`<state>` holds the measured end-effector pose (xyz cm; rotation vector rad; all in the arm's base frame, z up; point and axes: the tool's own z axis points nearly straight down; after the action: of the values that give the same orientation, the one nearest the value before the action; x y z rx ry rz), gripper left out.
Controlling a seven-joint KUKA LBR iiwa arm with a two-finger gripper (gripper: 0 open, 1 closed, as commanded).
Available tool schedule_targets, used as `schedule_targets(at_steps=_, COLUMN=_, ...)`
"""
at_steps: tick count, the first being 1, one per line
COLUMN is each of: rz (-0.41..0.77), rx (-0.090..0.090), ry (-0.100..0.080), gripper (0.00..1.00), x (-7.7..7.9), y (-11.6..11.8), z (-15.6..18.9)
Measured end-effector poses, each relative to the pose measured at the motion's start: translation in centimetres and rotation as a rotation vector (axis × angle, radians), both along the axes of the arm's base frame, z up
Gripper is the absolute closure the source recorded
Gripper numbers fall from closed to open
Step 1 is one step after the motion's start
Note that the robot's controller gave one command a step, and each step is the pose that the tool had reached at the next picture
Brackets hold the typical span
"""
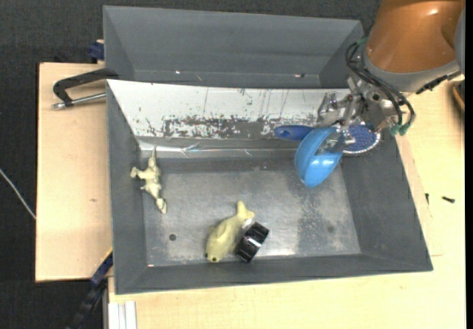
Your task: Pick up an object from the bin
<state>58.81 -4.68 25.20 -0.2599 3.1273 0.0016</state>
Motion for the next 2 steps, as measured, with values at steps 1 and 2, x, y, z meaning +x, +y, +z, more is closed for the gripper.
schedule_targets(at_steps=1, rz=0.000, rx=0.000, ry=0.000, gripper=1.00, x=0.00, y=0.00, z=0.00)
schedule_targets(at_steps=2, rz=0.000, rx=0.000, ry=0.000, gripper=1.00, x=0.00, y=-0.01, z=0.00)
